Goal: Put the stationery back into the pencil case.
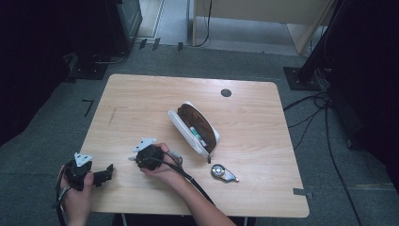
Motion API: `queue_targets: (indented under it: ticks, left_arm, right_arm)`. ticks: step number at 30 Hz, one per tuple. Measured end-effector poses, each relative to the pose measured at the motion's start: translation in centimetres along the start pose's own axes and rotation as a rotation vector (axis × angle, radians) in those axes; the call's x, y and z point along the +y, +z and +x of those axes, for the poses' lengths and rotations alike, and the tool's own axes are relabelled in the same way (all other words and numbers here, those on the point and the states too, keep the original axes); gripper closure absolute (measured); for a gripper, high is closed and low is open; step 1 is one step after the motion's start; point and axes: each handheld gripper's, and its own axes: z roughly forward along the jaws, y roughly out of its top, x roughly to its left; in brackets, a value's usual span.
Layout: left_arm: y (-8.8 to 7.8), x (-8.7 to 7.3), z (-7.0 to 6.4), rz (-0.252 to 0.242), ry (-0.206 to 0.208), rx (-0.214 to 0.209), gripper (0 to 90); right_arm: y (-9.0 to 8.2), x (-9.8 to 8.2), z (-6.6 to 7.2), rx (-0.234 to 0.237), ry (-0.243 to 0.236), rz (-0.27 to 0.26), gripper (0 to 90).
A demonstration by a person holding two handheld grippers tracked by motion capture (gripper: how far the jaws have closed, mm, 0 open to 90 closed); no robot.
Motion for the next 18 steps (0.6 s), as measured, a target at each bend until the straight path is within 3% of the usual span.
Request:
queue_targets:
  ticks: [8, 9, 13, 16, 18]
  left_arm:
    - [0.0, 0.0, 0.0, 0.0, 0.0, 0.0, 0.0]
    - [0.0, 0.0, 0.0, 0.0, 0.0, 0.0, 0.0]
    - [0.0, 0.0, 0.0, 0.0, 0.0, 0.0, 0.0]
    - [0.0, 0.0, 0.0, 0.0, 0.0, 0.0, 0.0]
    - [0.0, 0.0, 0.0, 0.0, 0.0, 0.0, 0.0]
  right_arm:
    - [-0.6, -0.2, -0.3, -0.005, 0.045, 0.024, 79.6]
    - [-0.9, -0.2, -0.5, -0.018, 0.084, 0.036, 80.3]
    - [-1.4, -0.7, -1.0, -0.05, 0.128, 0.037, 79.7]
    - [-1.8, -1.2, -1.2, -0.054, 0.139, 0.027, 76.0]
    - [-1.9, -1.4, -1.2, -0.055, 0.112, 0.023, 75.1]
